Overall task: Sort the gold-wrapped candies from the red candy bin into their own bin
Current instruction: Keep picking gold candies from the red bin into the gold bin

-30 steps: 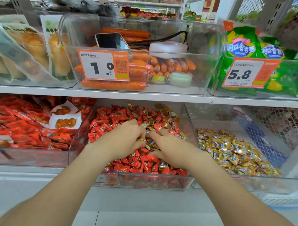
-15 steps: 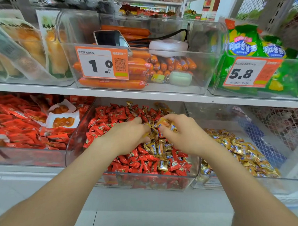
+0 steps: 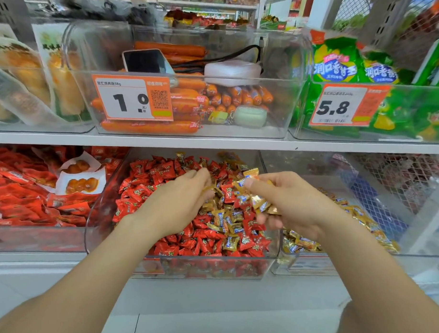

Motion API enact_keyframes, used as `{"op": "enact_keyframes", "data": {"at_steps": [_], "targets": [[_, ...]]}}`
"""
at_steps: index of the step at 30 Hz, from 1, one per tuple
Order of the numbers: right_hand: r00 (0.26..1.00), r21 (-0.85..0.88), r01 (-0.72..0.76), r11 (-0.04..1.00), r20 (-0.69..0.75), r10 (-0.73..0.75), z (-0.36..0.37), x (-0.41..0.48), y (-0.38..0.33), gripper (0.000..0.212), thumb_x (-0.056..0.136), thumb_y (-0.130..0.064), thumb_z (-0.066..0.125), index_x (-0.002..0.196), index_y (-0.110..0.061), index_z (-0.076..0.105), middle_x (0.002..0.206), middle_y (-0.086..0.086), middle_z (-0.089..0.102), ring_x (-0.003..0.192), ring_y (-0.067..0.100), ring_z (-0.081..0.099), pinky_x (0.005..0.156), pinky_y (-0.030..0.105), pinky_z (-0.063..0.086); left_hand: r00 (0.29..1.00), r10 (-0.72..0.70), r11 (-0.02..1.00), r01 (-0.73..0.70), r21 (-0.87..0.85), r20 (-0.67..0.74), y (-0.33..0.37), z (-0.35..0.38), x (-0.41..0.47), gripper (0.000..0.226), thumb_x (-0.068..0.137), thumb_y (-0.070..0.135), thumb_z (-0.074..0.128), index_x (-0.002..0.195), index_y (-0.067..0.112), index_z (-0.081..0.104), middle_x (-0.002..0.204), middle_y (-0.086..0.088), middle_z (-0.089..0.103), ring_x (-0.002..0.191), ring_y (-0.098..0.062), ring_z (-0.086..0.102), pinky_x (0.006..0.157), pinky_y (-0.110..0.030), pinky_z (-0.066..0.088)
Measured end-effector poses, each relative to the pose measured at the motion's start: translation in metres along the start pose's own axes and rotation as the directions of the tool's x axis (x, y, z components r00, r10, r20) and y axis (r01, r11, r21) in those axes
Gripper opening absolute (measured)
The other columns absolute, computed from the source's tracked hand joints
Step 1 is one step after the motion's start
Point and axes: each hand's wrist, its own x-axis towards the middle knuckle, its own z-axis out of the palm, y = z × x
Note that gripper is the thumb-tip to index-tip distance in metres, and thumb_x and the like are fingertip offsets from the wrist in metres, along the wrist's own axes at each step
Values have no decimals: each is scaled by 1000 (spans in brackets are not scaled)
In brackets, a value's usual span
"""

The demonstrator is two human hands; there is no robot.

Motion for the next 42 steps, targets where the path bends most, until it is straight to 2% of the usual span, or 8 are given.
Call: {"op": "enact_keyframes", "data": {"at_steps": [6,10,19,26,30,34,39,42], "targets": [[995,70,-49,996,-87,55,-64,-15,11,25,101,-35,69,107,-11,73,93,5,62,50,17,46,39,20,25,987,-163,823,137,-551,1,52,-4,-14,21,107,44,52,100,24,49,66,-7,66,49,-9,47,54,-27,40],[906,-705,-52,707,-332,-264,-118,-13,53,30,104,-44,59,103,-15,65,83,4,68,74,32,68,60,34,40,975,-136,626,223,-748,177,109,4,-13,13,106,42,55,107,29,54,61,-2,59,55,-20,44,57,-36,37],[928,-753,71,654,-191,-321,-177,-29,89,40,100,-17,60,135,-35,68,132,-17,70,122,10,64,105,36,52,999,46,916,-43,-400,-3,211,60,68,12,107,33,50,115,30,60,79,10,58,76,-14,55,67,-34,36],[893,-628,32,778,-332,-305,-182,-38,87,29,102,-16,56,116,-32,76,84,-8,77,73,6,71,65,29,59,935,74,993,-39,-107,346,199,96,105,64,94,63,61,145,26,51,140,-9,52,136,-33,46,112,-48,43],[898,-668,145,730,-221,-380,-145,-40,64,26,100,-15,58,109,-30,77,81,-11,76,70,1,69,70,22,53,938,345,938,-346,8,13,185,56,59,20,101,41,51,113,34,65,110,8,57,108,-19,53,92,-41,48],[856,-704,369,606,4,-517,-81,-44,37,26,96,-12,61,106,-31,77,89,-15,74,81,4,67,77,16,49,967,199,974,-213,-77,-157,124,20,20,8,93,30,54,93,34,60,89,13,54,86,-8,54,77,-35,48],[801,-736,528,423,267,-536,-15,-20,19,32,90,-7,65,112,-28,76,106,-13,73,93,0,62,90,10,43,998,54,995,-51,-83,36,36,11,-3,28,87,17,69,108,37,70,89,25,61,82,5,58,77,-26,49],[870,-882,436,180,363,-333,10,6,21,32,93,-11,63,120,-26,70,111,3,71,108,27,68,92,39,57,963,131,990,-114,-86,234,20,15,-1,29,89,36,75,117,38,67,87,21,63,81,1,59,73,-26,48]]}}
